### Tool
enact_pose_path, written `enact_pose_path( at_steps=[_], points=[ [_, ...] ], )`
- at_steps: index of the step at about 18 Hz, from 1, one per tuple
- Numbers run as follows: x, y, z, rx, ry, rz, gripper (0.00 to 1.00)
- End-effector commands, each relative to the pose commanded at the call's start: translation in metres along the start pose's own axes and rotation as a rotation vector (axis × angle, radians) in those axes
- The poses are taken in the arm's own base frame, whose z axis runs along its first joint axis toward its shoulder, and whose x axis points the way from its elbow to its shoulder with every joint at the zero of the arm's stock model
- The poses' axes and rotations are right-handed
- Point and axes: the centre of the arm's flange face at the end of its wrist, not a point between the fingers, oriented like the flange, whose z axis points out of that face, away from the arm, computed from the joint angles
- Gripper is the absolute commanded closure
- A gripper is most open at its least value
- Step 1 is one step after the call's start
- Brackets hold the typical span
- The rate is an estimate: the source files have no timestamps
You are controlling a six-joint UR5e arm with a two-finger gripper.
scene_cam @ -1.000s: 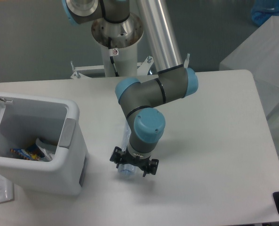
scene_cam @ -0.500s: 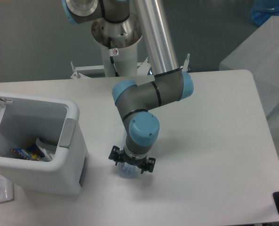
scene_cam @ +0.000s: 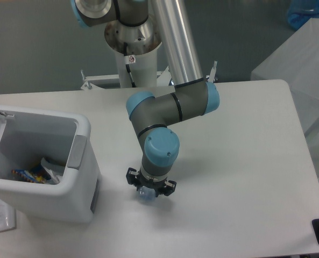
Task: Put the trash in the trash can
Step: 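Lower onto the bottle's cap end, close the gripper, lift, then carry the water bottle over the trash bin opening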
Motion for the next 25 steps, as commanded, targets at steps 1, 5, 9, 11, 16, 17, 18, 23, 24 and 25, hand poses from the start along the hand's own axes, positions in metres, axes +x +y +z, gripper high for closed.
enact_pose_path(
  at_steps=[1,5,9,11,16,17,18,23,24,25],
  points=[
    [-0.001,-0.003,-0.005,0.009,-0.005,0.001,0.67],
    [0.000,-0.010,-0.067,0.120,-0.031,0.008,0.68],
    [-0.007,-0.020,-0.126,0.270,-0.003,0.005,0.68],
    [-0.008,-0.029,-0.156,0.348,0.014,-0.006,0.68],
    [-0.003,-0.065,-0.258,0.588,0.078,-0.079,0.68],
    [0.001,-0.070,-0.276,0.630,0.098,-0.073,0.68],
    [0.002,-0.072,-0.290,0.664,0.114,-0.066,0.67],
    [0.021,-0.062,-0.359,0.819,0.191,-0.018,0.67],
    [0.027,-0.060,-0.371,0.845,0.204,-0.006,0.67],
    [0.033,-0.059,-0.382,0.868,0.222,0.010,0.67]
  ],
)
